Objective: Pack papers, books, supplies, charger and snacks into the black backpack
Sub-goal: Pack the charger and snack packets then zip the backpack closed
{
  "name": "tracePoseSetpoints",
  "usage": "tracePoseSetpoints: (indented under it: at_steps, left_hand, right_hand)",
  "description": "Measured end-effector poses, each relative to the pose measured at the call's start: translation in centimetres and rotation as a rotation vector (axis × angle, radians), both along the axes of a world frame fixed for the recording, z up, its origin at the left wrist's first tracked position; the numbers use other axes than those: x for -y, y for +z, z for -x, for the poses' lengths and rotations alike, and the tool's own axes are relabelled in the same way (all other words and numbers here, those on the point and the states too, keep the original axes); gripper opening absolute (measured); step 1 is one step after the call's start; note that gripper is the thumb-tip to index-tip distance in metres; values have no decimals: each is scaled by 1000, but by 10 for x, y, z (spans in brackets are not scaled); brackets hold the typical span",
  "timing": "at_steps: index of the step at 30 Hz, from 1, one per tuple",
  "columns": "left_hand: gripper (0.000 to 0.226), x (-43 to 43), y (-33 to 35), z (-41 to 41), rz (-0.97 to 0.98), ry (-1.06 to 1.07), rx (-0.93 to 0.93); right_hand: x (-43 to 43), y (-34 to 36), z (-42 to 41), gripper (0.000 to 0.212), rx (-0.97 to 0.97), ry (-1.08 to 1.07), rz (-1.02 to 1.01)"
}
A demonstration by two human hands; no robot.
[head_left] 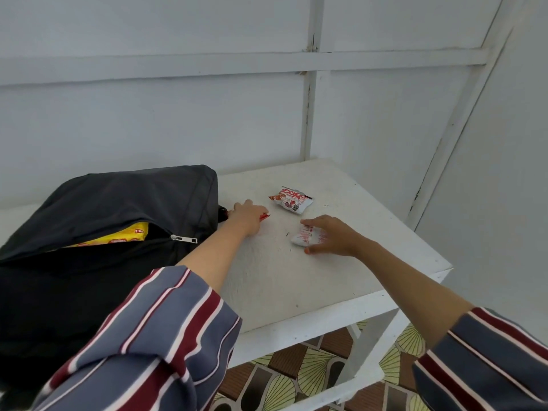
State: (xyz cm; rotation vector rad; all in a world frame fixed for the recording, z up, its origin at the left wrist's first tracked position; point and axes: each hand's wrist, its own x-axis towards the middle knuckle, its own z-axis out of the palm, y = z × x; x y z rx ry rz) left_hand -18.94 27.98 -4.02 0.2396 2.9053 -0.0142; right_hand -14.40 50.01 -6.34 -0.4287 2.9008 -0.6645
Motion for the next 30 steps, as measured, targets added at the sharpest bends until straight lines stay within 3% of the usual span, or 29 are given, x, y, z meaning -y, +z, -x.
tracePoseSetpoints:
  at_steps: [18,30]
  left_hand:
    - [50,-1,11,-13,-132,-42,-146]
    - [47,36,88,-41,-472,-81,-521]
  right_hand:
    - [4,11,-1,68,2,18,66]
    - [51,84,-2,65,-197,40,258]
